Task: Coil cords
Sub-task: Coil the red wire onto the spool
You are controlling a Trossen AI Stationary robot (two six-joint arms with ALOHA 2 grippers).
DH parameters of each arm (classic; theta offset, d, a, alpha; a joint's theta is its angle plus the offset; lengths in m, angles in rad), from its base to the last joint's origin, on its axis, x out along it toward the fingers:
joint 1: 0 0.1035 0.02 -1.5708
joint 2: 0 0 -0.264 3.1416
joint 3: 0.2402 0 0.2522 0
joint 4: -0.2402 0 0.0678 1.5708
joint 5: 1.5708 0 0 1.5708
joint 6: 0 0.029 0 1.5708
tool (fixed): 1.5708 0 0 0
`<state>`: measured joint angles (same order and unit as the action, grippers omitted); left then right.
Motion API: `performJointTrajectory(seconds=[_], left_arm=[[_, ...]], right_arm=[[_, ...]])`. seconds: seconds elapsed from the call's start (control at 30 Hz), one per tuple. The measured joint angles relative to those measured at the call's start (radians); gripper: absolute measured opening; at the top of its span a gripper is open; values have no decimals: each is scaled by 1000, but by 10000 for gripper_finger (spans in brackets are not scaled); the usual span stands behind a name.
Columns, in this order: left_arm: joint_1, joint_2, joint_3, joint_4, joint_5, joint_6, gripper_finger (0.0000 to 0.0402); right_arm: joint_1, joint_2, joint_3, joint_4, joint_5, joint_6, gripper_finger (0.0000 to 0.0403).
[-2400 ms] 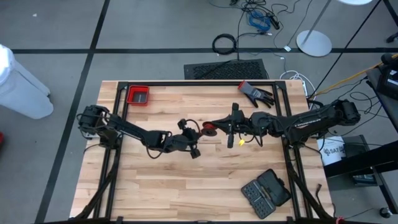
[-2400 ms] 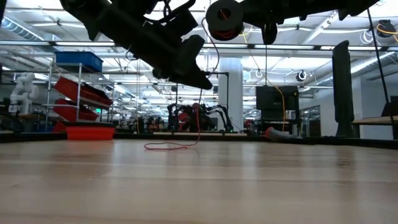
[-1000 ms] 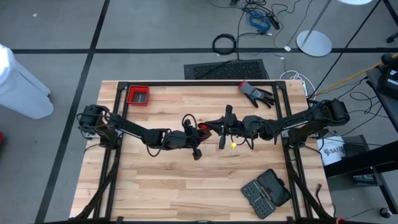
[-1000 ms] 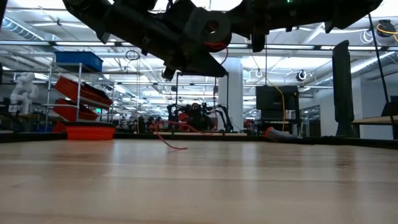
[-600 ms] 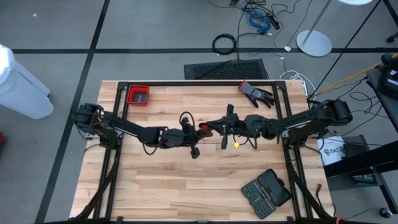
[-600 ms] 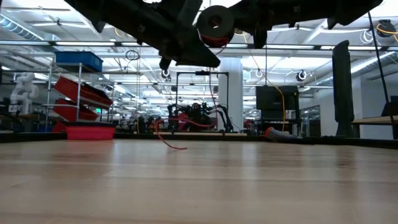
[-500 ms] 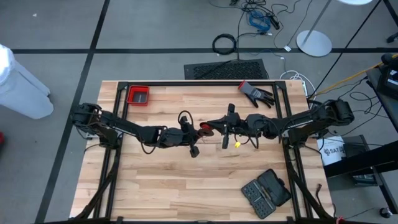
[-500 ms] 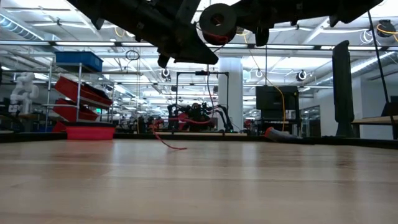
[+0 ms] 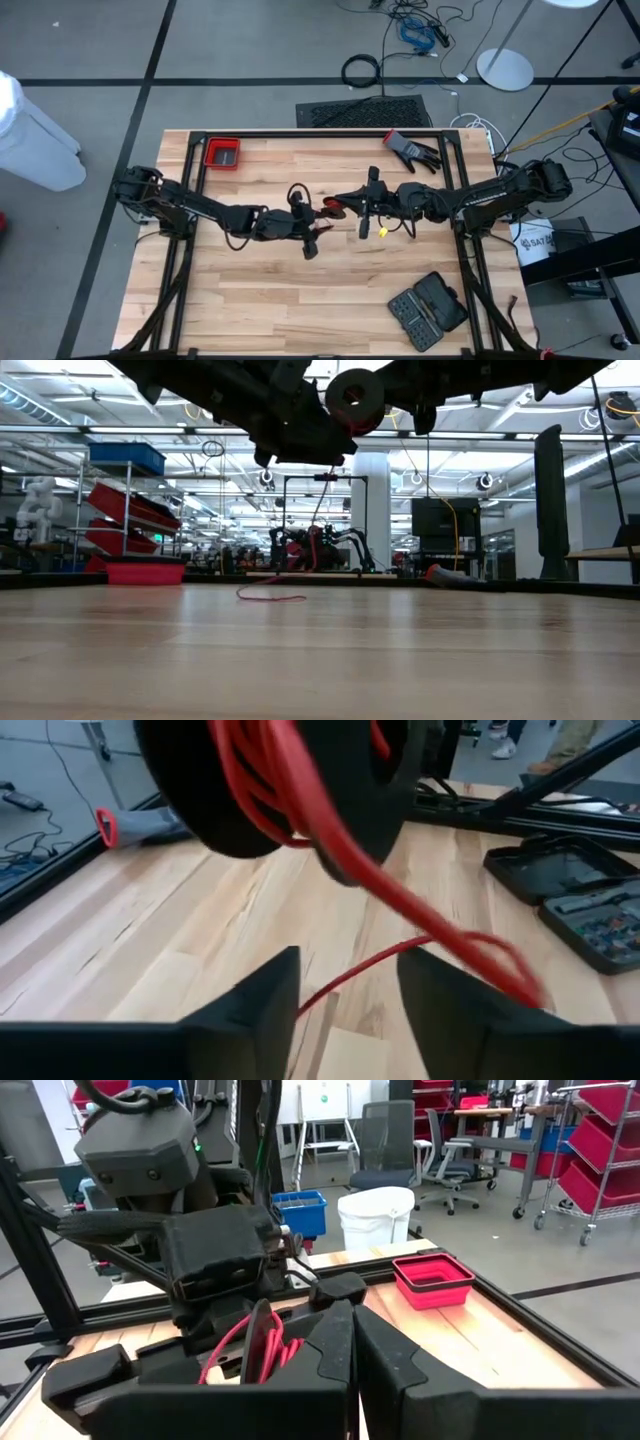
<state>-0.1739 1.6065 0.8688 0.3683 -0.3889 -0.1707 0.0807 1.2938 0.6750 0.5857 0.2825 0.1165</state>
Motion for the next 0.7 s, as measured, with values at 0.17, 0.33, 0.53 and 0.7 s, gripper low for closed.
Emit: performJointTrajectory(seconds=[0.17,0.33,0.53,0.7], left_arm=[[-13,-42,0,-88,25,-6,211],[-34,-134,0,-304,111,-10,223],[-73,-266,-1,-460,125,-57,224],[-99,-330,-1,-330,57,-6,224]], right_arm=[[0,-1,0,-1,0,2,0],[0,-36,0,-17,0,2,0],[0,-73,0,-73,0,9,0],[0,-73,0,-91,0,10,0]])
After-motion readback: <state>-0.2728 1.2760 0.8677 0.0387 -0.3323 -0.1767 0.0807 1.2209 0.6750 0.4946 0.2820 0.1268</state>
